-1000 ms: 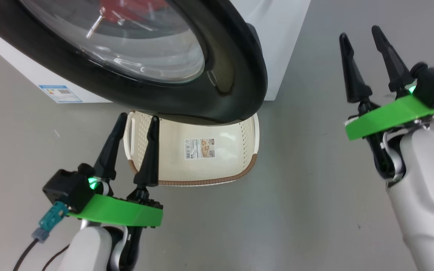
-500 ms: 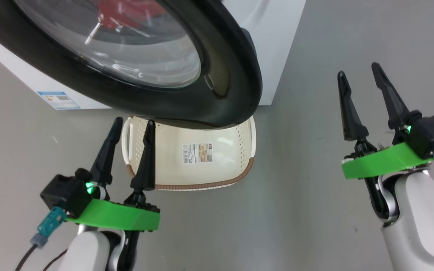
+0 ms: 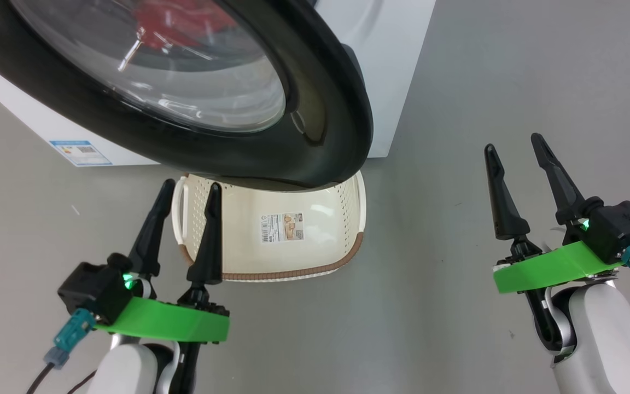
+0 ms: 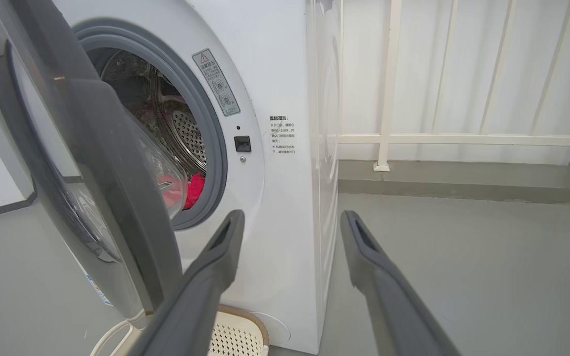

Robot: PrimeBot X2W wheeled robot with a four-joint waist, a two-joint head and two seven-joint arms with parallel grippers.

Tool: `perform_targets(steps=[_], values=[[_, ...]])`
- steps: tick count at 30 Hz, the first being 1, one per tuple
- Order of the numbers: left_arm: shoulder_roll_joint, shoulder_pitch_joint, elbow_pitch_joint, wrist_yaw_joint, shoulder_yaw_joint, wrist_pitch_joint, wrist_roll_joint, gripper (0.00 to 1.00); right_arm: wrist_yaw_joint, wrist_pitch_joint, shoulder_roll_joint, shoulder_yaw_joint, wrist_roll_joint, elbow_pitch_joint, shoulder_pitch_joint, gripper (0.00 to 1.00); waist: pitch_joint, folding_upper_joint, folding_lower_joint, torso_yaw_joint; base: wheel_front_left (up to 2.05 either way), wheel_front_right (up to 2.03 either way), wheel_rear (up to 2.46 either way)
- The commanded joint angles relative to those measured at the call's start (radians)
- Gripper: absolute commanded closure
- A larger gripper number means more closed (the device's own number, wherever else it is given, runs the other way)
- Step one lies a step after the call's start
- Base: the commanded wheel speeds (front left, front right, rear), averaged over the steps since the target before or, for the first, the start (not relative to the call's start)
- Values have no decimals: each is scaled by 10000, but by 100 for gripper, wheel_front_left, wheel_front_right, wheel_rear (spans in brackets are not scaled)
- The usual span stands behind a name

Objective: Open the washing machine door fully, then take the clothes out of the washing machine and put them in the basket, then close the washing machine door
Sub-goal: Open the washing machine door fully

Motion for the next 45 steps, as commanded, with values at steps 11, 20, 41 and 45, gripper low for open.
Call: perform_targets(steps=[11, 20, 41, 45], values=[[92, -14, -366, -40, 425, -78, 184, 0, 48, -62, 50, 151, 188, -334, 14, 0, 156, 0, 0, 2, 0, 0, 0], [79, -59, -486, -38, 370, -78, 234, 0, 48, -51, 50, 325, 1814, 376, -800, 100, 302, 0, 0, 155, 0, 0, 0], [61, -182, -752, -28, 66, -78, 138, 0, 48, 4271, 51, 703, 9594, 1407, -4080, 100, 815, 0, 0, 634, 0, 0, 0], [58, -228, -747, -18, -3, -78, 79, 0, 48, 5369, 51, 721, 10940, 1985, -4654, 100, 899, 0, 0, 709, 0, 0, 0]])
